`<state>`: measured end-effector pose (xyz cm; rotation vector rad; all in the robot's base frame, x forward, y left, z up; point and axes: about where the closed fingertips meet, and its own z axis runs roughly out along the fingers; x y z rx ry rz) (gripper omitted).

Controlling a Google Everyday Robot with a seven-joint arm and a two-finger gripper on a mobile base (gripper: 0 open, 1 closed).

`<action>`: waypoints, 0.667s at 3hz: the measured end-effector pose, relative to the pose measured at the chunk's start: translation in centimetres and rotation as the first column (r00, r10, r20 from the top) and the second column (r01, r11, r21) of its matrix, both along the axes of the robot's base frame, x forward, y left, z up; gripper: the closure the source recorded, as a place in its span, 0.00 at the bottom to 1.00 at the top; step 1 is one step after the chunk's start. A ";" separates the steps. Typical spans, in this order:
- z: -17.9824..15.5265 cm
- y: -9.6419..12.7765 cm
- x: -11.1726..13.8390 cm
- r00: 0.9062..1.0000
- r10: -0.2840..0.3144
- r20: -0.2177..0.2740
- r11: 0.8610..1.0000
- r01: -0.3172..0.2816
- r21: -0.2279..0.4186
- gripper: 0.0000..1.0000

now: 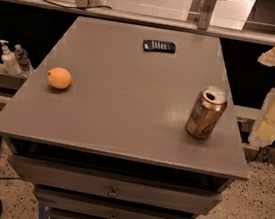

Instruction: Knock orange can over

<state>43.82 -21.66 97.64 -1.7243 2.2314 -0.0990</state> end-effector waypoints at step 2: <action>-0.5 -0.7 0.4 0.999 -0.035 0.019 0.998 0.034 0.056 0.00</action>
Offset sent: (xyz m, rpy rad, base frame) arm 0.0128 -0.0212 -0.0192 0.1615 -0.0368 -0.0987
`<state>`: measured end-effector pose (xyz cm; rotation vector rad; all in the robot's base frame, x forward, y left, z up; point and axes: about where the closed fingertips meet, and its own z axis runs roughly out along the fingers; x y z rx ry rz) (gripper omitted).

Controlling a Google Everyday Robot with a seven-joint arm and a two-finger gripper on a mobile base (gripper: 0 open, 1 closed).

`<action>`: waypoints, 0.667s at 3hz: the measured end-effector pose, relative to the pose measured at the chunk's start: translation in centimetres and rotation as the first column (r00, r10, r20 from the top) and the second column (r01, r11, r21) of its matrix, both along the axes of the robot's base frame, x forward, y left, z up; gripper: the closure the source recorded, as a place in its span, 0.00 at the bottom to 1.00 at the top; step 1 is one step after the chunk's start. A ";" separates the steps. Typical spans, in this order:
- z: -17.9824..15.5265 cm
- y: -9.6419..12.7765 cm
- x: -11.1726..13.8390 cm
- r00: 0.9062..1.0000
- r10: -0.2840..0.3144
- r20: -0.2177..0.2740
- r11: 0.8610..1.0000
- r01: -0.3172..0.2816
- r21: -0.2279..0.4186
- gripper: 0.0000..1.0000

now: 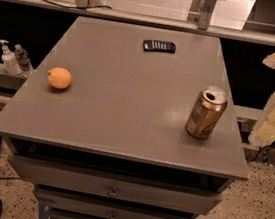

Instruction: Knock orange can over

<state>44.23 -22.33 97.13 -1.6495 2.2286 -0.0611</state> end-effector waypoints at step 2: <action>-5.1 -2.5 4.4 0.991 -0.124 0.043 0.951 0.107 0.290 0.00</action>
Offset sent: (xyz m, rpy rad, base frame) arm 0.0765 -0.0229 -0.0674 0.6555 -0.0775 -0.1501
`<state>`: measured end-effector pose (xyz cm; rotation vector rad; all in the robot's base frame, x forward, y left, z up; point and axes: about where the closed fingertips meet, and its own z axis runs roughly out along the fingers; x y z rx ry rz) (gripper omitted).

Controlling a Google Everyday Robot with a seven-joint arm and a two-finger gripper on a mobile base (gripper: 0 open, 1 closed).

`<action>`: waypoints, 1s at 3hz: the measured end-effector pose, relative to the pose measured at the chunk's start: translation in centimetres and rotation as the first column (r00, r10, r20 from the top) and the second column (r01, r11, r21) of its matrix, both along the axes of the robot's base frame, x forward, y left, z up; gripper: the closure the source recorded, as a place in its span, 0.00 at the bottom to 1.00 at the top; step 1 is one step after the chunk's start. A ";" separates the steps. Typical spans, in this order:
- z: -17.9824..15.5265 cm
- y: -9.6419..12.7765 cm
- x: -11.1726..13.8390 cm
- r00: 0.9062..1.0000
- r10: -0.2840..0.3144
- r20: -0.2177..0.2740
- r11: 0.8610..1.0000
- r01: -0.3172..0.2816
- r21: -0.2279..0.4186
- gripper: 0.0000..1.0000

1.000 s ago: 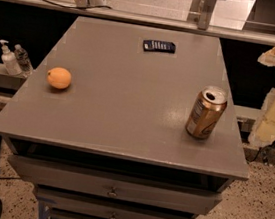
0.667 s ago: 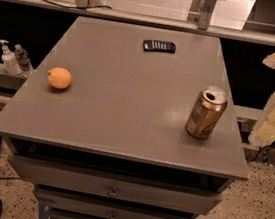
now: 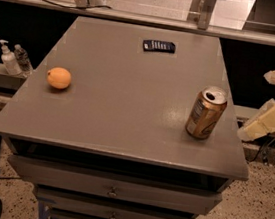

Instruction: Knock orange can over

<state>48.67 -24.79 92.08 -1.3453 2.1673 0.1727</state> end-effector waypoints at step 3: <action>-0.3 5.1 2.7 0.992 0.055 0.117 0.802 -0.114 0.587 0.00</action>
Offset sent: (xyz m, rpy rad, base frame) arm 0.0381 0.0519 -0.0055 0.7856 -0.1029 0.0922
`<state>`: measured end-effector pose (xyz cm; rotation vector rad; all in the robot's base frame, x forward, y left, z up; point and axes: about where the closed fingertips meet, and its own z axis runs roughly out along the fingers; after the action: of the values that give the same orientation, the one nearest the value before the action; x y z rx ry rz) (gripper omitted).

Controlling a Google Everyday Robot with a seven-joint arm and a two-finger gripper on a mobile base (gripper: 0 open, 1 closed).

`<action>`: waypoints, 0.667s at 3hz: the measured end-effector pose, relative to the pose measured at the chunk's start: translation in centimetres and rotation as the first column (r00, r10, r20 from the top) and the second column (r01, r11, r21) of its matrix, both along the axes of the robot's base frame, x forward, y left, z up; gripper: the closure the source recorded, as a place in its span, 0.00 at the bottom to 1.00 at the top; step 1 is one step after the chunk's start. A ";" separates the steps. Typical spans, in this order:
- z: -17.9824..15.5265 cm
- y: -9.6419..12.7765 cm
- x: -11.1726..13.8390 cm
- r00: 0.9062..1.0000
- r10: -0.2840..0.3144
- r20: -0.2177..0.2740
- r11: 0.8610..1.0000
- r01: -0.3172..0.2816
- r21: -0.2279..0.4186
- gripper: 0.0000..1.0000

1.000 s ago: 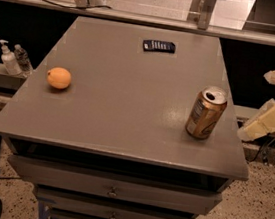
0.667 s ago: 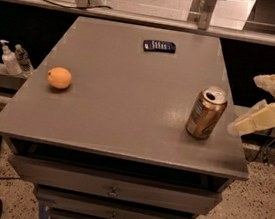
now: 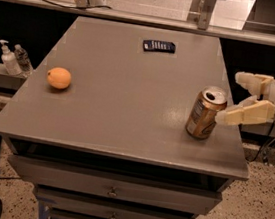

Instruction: Knock orange can over

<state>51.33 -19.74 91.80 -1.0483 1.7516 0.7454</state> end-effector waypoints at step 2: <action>-0.7 3.8 -2.1 0.996 0.078 0.032 0.976 -0.083 0.201 0.20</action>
Offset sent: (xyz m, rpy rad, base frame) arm -0.0330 0.0568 -0.0337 0.2809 0.0032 0.1125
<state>49.22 -15.91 91.09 -0.9891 1.5829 0.9374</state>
